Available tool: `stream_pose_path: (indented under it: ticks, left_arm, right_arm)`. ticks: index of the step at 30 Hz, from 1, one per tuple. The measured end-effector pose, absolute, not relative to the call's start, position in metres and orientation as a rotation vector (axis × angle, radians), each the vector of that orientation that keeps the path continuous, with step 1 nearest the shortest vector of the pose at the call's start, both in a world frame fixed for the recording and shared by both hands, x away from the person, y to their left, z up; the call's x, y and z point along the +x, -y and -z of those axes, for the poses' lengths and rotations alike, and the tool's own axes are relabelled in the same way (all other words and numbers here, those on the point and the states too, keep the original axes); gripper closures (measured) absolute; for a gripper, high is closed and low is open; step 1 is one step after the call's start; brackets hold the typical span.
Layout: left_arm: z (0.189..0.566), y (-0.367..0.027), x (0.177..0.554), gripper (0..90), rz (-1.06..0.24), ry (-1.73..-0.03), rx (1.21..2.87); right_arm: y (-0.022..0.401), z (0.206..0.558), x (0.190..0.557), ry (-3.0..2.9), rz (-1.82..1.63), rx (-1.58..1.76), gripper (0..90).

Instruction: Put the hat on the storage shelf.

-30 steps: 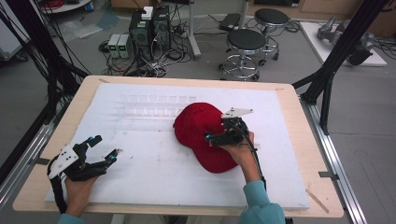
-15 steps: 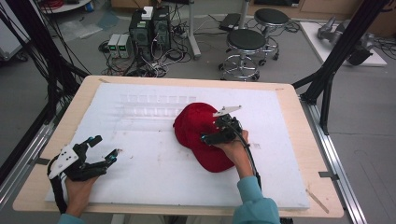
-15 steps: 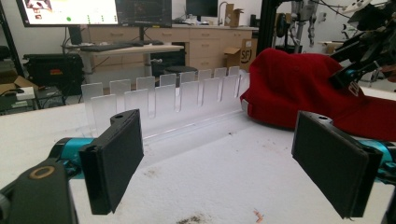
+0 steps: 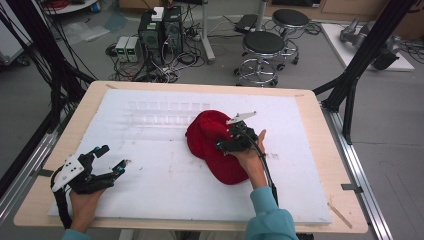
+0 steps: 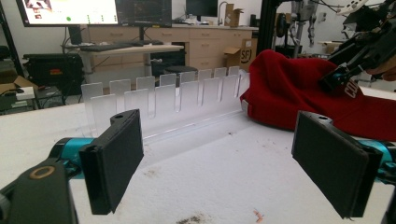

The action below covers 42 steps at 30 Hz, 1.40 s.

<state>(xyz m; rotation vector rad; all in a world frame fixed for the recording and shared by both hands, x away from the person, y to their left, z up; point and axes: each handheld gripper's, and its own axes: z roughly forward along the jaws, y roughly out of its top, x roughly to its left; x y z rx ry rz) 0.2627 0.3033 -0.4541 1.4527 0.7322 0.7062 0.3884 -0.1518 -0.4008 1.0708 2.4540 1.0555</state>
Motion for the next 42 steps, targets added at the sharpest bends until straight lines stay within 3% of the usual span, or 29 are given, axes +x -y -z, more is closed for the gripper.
stream_pose_path:
  ticks: [2, 3, 8, 12, 42]
  left_arm:
    - [0.454, -0.303, 0.263, 16.8, -0.707, -0.732, 1.452]
    - [0.454, -0.303, 0.263, 16.9, -0.708, -0.732, 1.452]
    - [0.454, -0.303, 0.263, 16.9, -0.708, -0.732, 1.453]
    - [0.454, -0.303, 0.263, 16.9, -0.708, -0.732, 1.452]
    - [0.453, -0.304, 0.267, 15.3, -0.676, -0.767, 1.458]
  right_arm:
    - [0.152, 0.401, 0.388, -2.456, -1.052, 1.073, 43.2]
    - [0.153, 0.400, 0.388, -2.466, -1.063, 1.083, 51.5]
    - [0.155, 0.398, 0.388, -2.481, -1.076, 1.099, 71.5]
    - [0.154, 0.396, 0.386, -2.472, -1.060, 1.077, 78.4]
    - [0.175, 0.361, 0.366, -2.219, -1.396, 0.991, 83.3]
